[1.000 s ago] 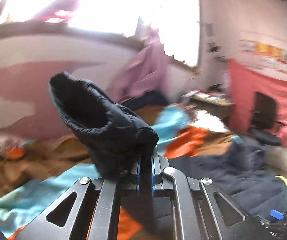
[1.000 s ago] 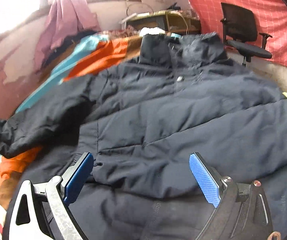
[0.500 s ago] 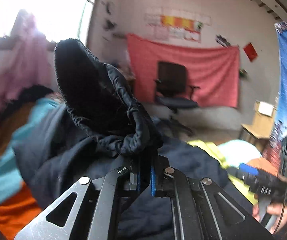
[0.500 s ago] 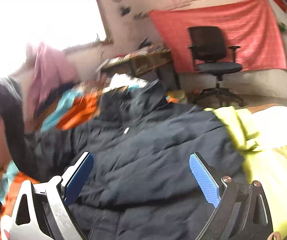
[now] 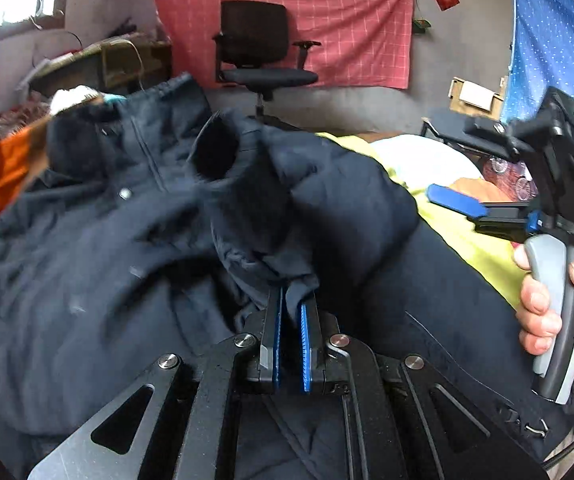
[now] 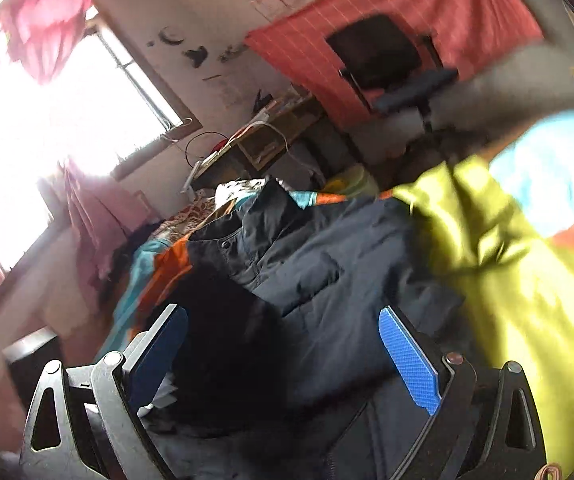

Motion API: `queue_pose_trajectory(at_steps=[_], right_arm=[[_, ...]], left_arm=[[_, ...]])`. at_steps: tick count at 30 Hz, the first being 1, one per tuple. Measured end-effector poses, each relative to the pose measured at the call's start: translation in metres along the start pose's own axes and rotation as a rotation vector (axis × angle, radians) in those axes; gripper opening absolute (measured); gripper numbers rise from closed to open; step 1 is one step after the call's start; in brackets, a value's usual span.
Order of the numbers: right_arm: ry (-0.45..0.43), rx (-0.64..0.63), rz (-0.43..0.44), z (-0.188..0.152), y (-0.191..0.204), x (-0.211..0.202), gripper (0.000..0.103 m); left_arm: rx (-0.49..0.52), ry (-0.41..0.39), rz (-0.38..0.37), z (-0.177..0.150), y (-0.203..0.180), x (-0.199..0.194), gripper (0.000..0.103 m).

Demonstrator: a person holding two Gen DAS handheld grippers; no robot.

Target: Fold large clothes

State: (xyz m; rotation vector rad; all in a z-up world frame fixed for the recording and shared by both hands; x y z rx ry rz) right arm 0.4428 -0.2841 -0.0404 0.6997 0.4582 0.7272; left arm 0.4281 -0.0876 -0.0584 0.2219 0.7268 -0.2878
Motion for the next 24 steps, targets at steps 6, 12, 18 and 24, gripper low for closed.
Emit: queue_pose_trajectory(at_steps=[6, 12, 18, 24], right_arm=[[0.054, 0.163, 0.105, -0.009, -0.021, 0.015, 0.097], [0.076, 0.235, 0.209, -0.019, -0.020, 0.022, 0.097], [0.121, 0.223, 0.126, -0.029, -0.020, 0.028, 0.089], [0.184, 0.132, -0.044, -0.045, -0.022, 0.036, 0.012]], left_arm=[[-0.008, 0.046, -0.083, -0.022, -0.007, 0.003, 0.035], [-0.056, 0.013, -0.135, -0.042, -0.010, -0.032, 0.061], [-0.153, -0.012, 0.110, -0.046, 0.040, -0.052, 0.062], [-0.331, 0.053, 0.281, -0.060, 0.106, -0.049, 0.062]])
Point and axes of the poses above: each gripper's, at about its wrist camera, not at the fingertips, and x roughly the way its jaws point, y to its left, z to its top, the point moved 5 cm from there along x, roughly the way its jaws point, and after that the axes turned 15 degrees about z, right-handed, at the moved point
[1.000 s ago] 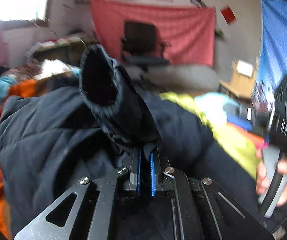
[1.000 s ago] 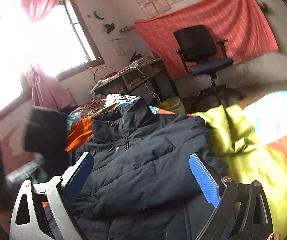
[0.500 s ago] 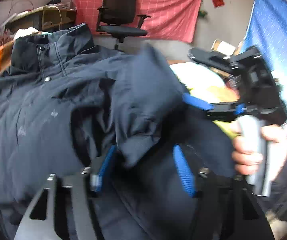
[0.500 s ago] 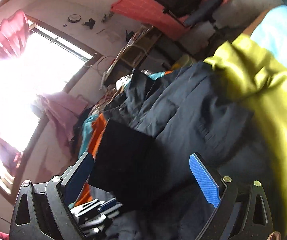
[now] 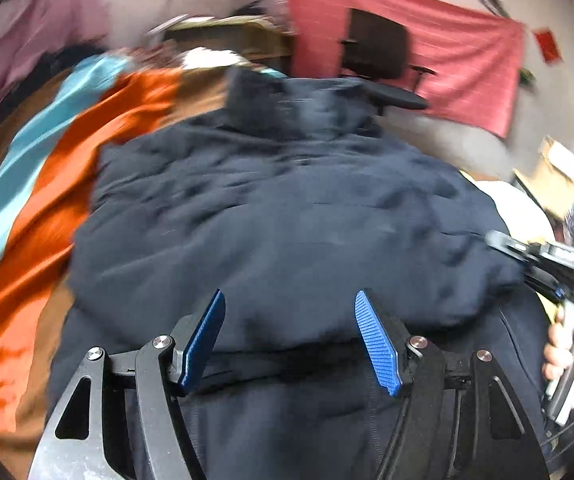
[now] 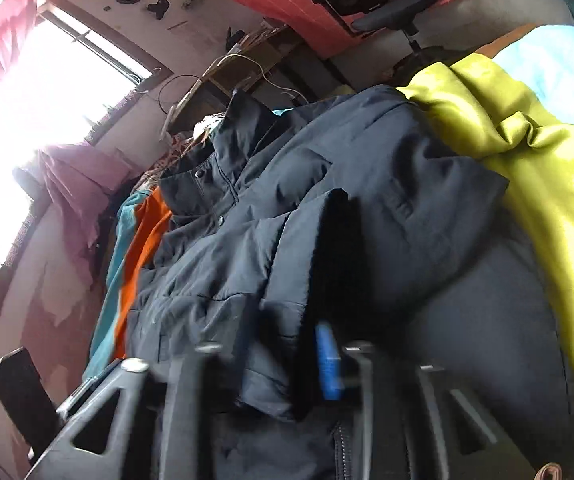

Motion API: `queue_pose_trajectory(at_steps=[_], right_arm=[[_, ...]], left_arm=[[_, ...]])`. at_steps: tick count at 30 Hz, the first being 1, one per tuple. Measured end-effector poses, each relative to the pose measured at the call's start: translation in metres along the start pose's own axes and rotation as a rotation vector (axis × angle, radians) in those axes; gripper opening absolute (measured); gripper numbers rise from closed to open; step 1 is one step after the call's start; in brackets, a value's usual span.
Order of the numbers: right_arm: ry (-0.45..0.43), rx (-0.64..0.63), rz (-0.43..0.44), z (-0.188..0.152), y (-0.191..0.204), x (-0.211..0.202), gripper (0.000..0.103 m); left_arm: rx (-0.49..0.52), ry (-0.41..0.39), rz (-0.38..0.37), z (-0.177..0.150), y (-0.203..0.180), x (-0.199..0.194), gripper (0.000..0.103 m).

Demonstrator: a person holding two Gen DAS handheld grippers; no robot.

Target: Fold large clothes

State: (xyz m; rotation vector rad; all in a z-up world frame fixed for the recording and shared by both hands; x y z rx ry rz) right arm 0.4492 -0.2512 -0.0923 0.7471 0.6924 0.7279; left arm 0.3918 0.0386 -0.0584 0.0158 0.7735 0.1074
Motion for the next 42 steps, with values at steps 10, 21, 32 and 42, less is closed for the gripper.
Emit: queue_pose_trajectory(at_steps=[10, 21, 32, 42], right_arm=[[-0.145, -0.195, -0.095, 0.019, 0.019, -0.026, 0.009], [-0.204, -0.402, -0.345, 0.013, 0.035, -0.023, 0.062], [-0.008, -0.509, -0.274, -0.013, 0.046, 0.030, 0.036], [0.070, -0.496, -0.408, -0.020, 0.016, 0.054, 0.021]], left_arm=[[0.001, 0.016, 0.091, -0.005, 0.027, 0.004, 0.062], [0.028, -0.011, -0.033, 0.005, 0.007, 0.018, 0.065], [0.168, 0.051, 0.013, -0.023, -0.021, 0.056, 0.073], [0.273, 0.038, 0.021, -0.035, -0.038, 0.068, 0.101]])
Point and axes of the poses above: each gripper's, at about its wrist camera, not at the fingertips, and x roughly the way its jaws point, y to its left, z to its top, the point moved 5 cm from there along x, roughly the way its jaws point, and after that the axes turned 15 degrees about z, right-handed, at the moved point
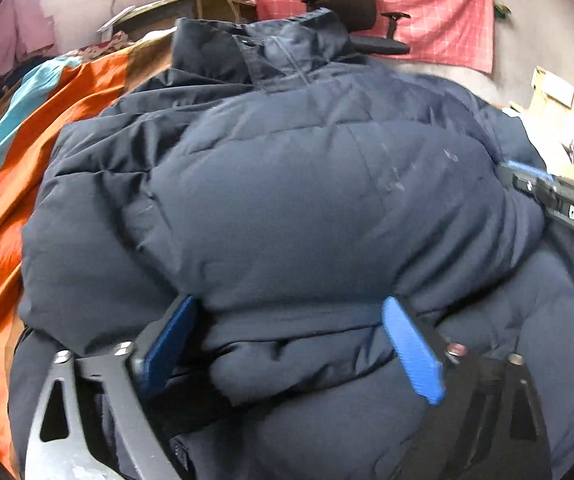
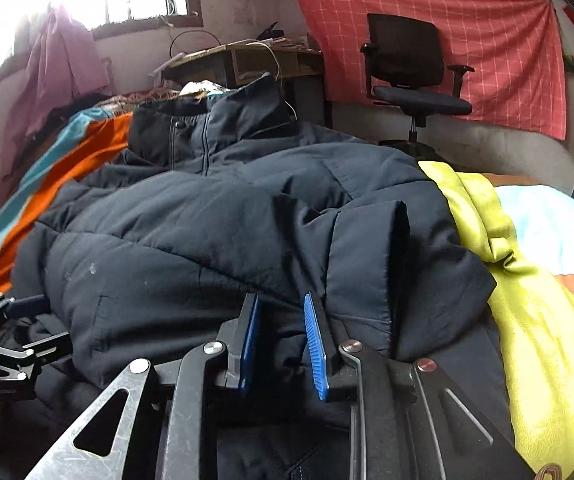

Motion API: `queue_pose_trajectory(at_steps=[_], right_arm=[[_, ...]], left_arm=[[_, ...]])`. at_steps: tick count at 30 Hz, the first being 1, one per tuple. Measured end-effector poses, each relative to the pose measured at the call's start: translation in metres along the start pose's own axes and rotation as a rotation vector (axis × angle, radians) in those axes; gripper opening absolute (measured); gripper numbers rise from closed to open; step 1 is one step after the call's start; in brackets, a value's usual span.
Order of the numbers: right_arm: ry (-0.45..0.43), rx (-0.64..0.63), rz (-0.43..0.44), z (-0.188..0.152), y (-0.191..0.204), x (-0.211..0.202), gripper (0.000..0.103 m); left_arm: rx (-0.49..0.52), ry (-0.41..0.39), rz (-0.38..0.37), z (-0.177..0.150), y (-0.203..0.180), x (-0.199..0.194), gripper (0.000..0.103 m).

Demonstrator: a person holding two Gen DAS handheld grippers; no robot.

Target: Fold large clothes

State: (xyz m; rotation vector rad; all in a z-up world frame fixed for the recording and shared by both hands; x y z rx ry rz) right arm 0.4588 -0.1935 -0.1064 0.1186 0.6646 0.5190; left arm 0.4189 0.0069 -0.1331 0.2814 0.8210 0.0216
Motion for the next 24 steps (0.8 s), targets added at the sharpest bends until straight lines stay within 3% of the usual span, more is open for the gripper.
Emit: queue_pose_trajectory(at_steps=[4, 12, 13, 15, 19, 24], right_arm=[[0.009, -0.006, 0.003, -0.005, -0.001, 0.002, 0.021], [-0.022, 0.038, 0.021, -0.004, -0.002, -0.027, 0.023], [-0.022, 0.048, 0.016, -0.006, -0.002, -0.037, 0.027], [-0.018, 0.055, -0.002, -0.009, 0.000, -0.049, 0.063], [-0.027, 0.070, -0.037, -0.021, 0.010, -0.080, 0.072], [0.063, 0.130, -0.035, -0.043, 0.029, -0.094, 0.081]], left_arm=[[0.030, -0.011, 0.036, -0.002, -0.005, 0.001, 0.101], [-0.059, -0.026, -0.060, -0.009, 0.015, -0.036, 0.101], [-0.080, -0.024, -0.073, -0.012, 0.019, -0.043, 0.101], [-0.135, 0.000, -0.106, -0.020, 0.030, -0.053, 0.101], [-0.258, 0.098, -0.198, -0.038, 0.054, -0.061, 0.101], [-0.317, 0.192, -0.272, -0.049, 0.084, -0.069, 0.101]])
Point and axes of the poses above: each gripper's, at about its wrist camera, not at the fingertips, and x roughly the way its jaws point, y to its left, z to its top, the point moved 5 cm from there along x, roughly the way its jaws point, and after that the axes turned 15 degrees about z, right-handed, at the moved point
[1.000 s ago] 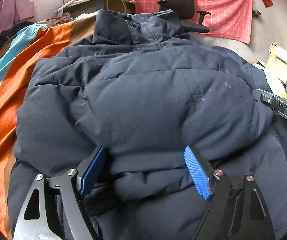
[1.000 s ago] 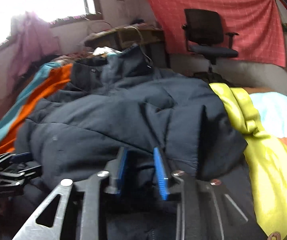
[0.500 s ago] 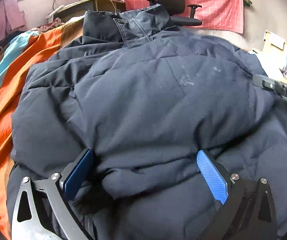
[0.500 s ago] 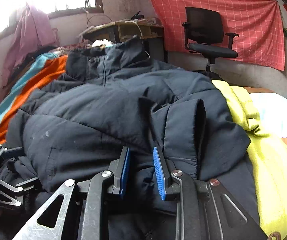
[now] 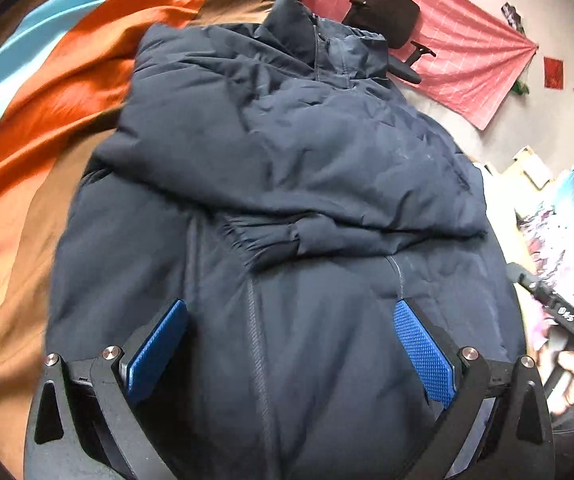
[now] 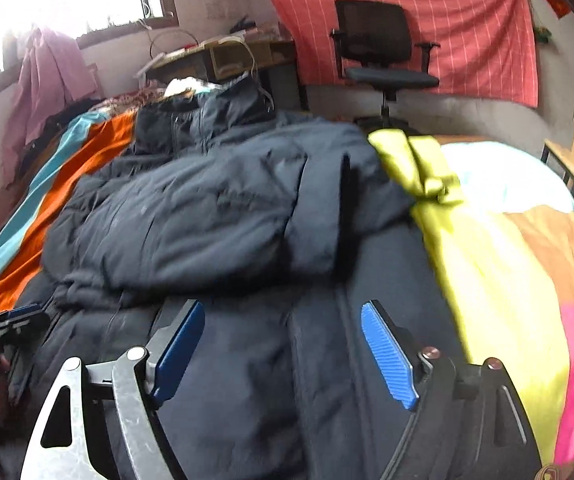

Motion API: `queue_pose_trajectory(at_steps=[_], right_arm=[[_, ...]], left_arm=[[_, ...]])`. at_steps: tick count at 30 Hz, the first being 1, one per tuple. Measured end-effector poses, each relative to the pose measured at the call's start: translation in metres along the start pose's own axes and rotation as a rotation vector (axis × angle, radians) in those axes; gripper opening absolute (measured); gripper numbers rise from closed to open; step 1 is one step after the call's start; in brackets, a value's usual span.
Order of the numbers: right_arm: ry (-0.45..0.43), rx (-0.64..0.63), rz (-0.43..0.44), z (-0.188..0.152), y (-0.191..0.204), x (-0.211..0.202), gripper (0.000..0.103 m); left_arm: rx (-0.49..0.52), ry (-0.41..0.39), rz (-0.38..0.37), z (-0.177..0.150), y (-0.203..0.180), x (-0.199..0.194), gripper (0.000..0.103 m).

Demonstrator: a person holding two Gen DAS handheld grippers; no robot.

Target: Fold large clothes

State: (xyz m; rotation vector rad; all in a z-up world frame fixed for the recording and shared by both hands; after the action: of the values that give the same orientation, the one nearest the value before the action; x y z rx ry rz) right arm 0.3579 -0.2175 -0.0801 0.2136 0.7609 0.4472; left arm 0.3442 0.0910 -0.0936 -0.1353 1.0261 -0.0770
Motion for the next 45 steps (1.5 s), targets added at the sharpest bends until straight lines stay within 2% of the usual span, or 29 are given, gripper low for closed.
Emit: queue_pose_trajectory(at_steps=[5, 9, 11, 14, 16, 20, 24, 29, 33, 36, 38, 40, 41, 42, 44, 45], right_arm=[[0.118, 0.087, 0.021, -0.004, 0.009, 0.001, 0.087], [0.235, 0.131, 0.071, 0.021, 0.017, 0.015, 0.088], [0.260, 0.142, 0.085, 0.041, 0.020, 0.021, 0.089], [0.264, 0.182, 0.108, 0.074, 0.020, 0.035, 0.091], [0.256, 0.206, 0.126, 0.097, 0.017, 0.049, 0.092], [0.212, 0.200, 0.148, 0.151, 0.007, 0.087, 0.092], [0.116, 0.137, 0.128, 0.220, -0.005, 0.139, 0.092], [0.030, 0.078, 0.128, 0.282, -0.011, 0.194, 0.092], [-0.023, 0.096, 0.137, 0.313, -0.017, 0.234, 0.092], [-0.029, 0.113, 0.118, 0.324, -0.024, 0.260, 0.092], [-0.039, 0.139, 0.106, 0.326, -0.030, 0.269, 0.090], [-0.050, 0.161, 0.101, 0.323, -0.038, 0.276, 0.079], [-0.044, 0.168, 0.101, 0.318, -0.042, 0.280, 0.068], [-0.041, 0.172, 0.108, 0.314, -0.044, 0.282, 0.060], [-0.033, 0.171, 0.122, 0.308, -0.047, 0.284, 0.052], [-0.028, 0.158, 0.131, 0.305, -0.046, 0.283, 0.045]], left_arm=[[0.019, 0.060, 0.000, 0.022, 0.016, -0.013, 0.101], [-0.023, 0.076, 0.004, 0.054, 0.031, -0.015, 0.101], [-0.027, 0.049, 0.008, 0.074, 0.034, -0.015, 0.101], [-0.032, -0.051, 0.051, 0.116, 0.032, -0.012, 0.101], [-0.042, -0.096, 0.065, 0.141, 0.030, -0.007, 0.101], [-0.098, -0.231, 0.071, 0.215, 0.019, 0.009, 0.101], [-0.182, -0.360, 0.103, 0.284, 0.016, 0.040, 0.101], [-0.220, -0.365, 0.157, 0.334, 0.014, 0.090, 0.101], [-0.256, -0.357, 0.176, 0.343, 0.023, 0.118, 0.097], [-0.302, -0.347, 0.128, 0.340, 0.037, 0.133, 0.076], [-0.334, -0.337, 0.095, 0.338, 0.042, 0.139, 0.052], [-0.350, -0.320, 0.055, 0.333, 0.047, 0.145, 0.039], [-0.342, -0.324, 0.043, 0.332, 0.047, 0.144, 0.030], [-0.320, -0.344, 0.039, 0.329, 0.046, 0.141, 0.026], [-0.266, -0.385, 0.052, 0.324, 0.037, 0.128, 0.010], [-0.232, -0.406, 0.061, 0.322, 0.031, 0.121, 0.009]])
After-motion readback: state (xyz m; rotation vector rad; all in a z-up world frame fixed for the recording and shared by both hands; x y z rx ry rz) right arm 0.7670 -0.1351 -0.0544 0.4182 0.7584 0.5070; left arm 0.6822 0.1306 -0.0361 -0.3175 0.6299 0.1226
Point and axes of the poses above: each gripper's, at about its wrist camera, not at the fingertips, and x roughly the way its jaws point, y to its left, z to its top, the point moved 5 cm from there along x, roughly the way its jaws point, and after that the axes turned 15 degrees about z, right-handed, at the moved point
